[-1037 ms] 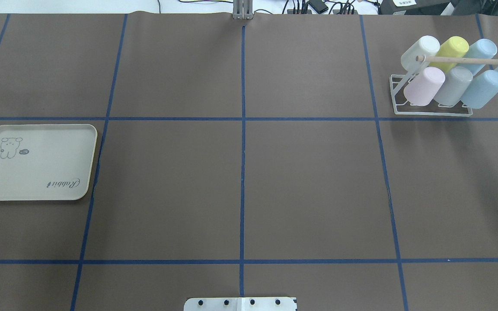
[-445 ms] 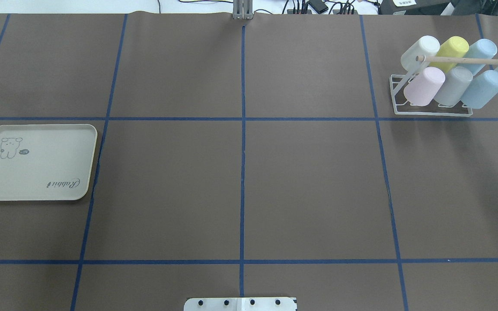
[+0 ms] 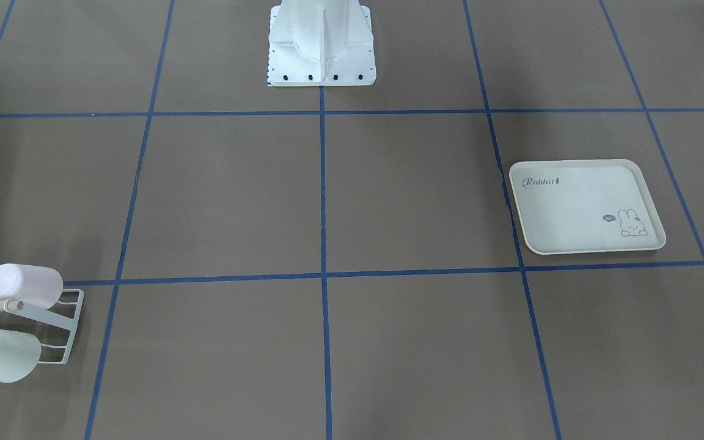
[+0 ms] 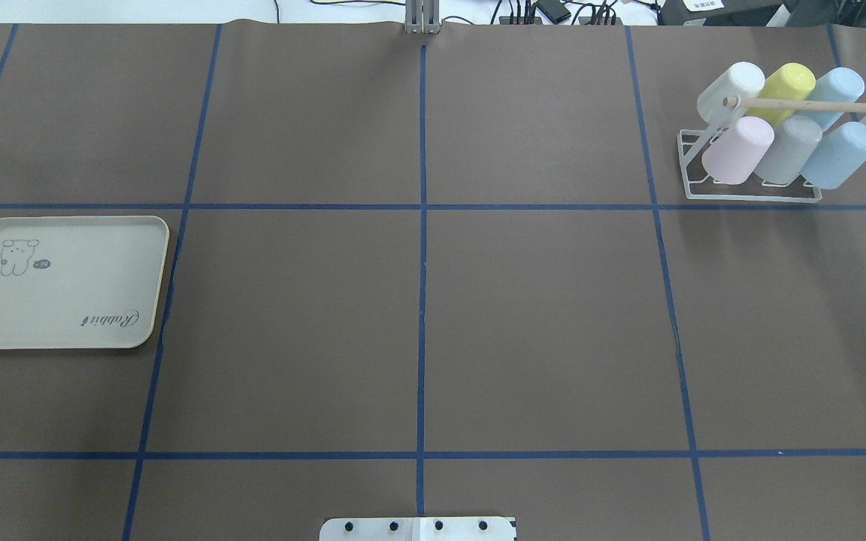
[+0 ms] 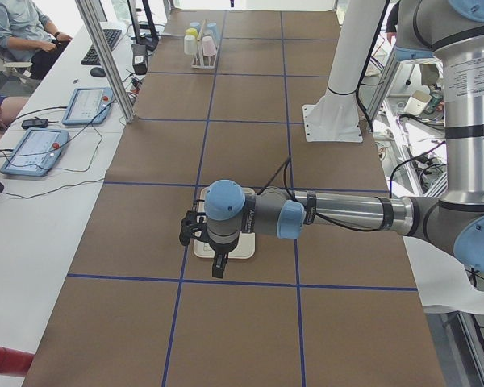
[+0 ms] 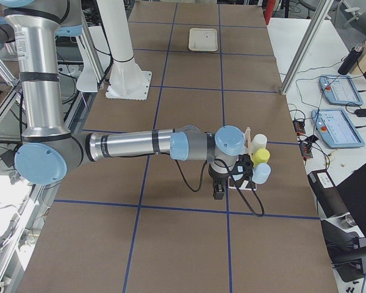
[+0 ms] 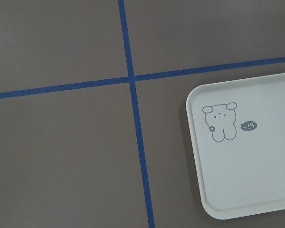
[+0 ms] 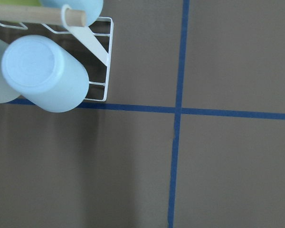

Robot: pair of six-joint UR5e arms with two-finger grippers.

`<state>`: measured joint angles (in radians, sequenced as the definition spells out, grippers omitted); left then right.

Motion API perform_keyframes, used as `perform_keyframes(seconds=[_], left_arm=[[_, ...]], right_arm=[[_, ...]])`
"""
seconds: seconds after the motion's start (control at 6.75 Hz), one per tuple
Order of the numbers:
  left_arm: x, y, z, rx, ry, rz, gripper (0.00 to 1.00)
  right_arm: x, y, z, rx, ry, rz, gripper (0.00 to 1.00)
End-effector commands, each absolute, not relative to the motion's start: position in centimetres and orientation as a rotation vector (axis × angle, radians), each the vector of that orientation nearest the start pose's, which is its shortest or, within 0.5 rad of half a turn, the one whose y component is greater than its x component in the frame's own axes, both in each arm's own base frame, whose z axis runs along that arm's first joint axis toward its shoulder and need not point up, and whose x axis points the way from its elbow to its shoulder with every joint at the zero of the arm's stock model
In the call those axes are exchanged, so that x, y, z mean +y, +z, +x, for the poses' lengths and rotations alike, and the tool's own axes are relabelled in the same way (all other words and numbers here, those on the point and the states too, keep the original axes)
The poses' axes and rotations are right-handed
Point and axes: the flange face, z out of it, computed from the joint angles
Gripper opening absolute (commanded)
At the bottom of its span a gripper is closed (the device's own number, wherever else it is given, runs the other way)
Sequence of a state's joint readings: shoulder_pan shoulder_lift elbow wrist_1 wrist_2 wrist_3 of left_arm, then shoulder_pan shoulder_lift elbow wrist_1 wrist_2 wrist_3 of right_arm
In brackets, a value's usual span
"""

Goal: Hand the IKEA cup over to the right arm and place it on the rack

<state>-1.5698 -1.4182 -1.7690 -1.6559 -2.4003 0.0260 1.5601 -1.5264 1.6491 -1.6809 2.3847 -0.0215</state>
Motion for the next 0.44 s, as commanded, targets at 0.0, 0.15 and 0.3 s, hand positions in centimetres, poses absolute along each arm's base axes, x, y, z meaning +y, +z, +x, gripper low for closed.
perform_keyframes(seconds=[0.0, 0.15, 0.3], left_arm=[[-43.26, 63.1, -6.31, 0.827, 0.068, 0.12, 1.0], [-43.1, 63.29, -6.44, 0.827, 0.066, 0.12, 1.0], [-42.9, 63.4, -6.44, 0.827, 0.066, 0.118, 1.0]], right_arm=[[-48.59, 63.42, 6.69, -0.813, 0.008, -0.021, 1.0], [-47.92, 63.56, 6.76, -0.813, 0.011, -0.023, 1.0], [-47.74, 63.39, 6.76, -0.813, 0.009, -0.019, 1.0]])
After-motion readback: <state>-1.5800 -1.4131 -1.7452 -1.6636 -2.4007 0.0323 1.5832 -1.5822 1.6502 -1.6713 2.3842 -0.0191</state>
